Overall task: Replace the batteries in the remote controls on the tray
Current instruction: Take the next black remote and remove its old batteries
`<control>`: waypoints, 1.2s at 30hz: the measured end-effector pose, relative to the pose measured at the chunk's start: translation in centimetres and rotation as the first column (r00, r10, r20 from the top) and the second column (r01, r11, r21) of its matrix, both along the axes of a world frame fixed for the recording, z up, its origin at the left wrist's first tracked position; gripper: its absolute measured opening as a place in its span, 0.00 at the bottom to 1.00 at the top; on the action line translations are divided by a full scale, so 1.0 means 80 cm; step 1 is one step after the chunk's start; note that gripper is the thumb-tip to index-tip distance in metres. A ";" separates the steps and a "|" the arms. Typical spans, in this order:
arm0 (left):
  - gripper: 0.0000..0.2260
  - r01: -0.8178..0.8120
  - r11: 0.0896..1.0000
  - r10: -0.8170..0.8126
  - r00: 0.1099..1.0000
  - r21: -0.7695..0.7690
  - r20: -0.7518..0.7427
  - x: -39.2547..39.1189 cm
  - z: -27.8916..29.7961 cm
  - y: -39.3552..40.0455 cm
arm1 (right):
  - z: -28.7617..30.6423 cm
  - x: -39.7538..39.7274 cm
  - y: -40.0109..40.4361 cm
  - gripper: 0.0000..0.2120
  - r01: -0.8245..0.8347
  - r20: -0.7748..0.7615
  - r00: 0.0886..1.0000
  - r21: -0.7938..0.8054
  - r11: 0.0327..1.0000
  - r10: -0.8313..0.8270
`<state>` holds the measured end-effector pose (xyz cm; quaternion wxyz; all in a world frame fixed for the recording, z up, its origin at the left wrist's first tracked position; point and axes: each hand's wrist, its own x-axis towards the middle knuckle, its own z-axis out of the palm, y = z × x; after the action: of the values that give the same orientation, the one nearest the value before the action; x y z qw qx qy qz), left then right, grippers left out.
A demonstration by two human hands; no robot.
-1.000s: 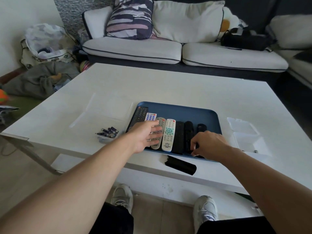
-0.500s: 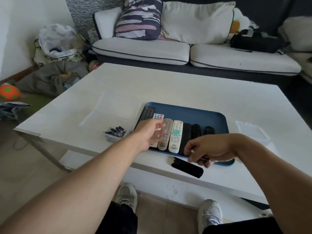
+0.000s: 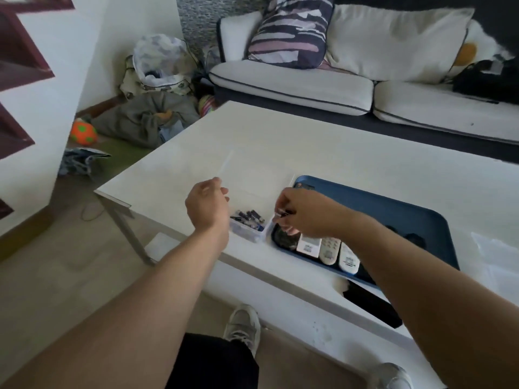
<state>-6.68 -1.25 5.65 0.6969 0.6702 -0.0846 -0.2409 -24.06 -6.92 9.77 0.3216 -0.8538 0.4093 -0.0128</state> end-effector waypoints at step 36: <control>0.21 -0.101 0.994 0.101 0.995 0.031 -0.010 0.022 -0.017 0.008 | -0.022 0.127 -0.049 0.09 -0.173 -0.129 0.981 -0.237 0.956 0.146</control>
<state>-4.92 -0.63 4.27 0.6982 0.6829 -0.0431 -0.2104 -13.90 -10.87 8.02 0.1896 -0.9168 0.3512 0.0091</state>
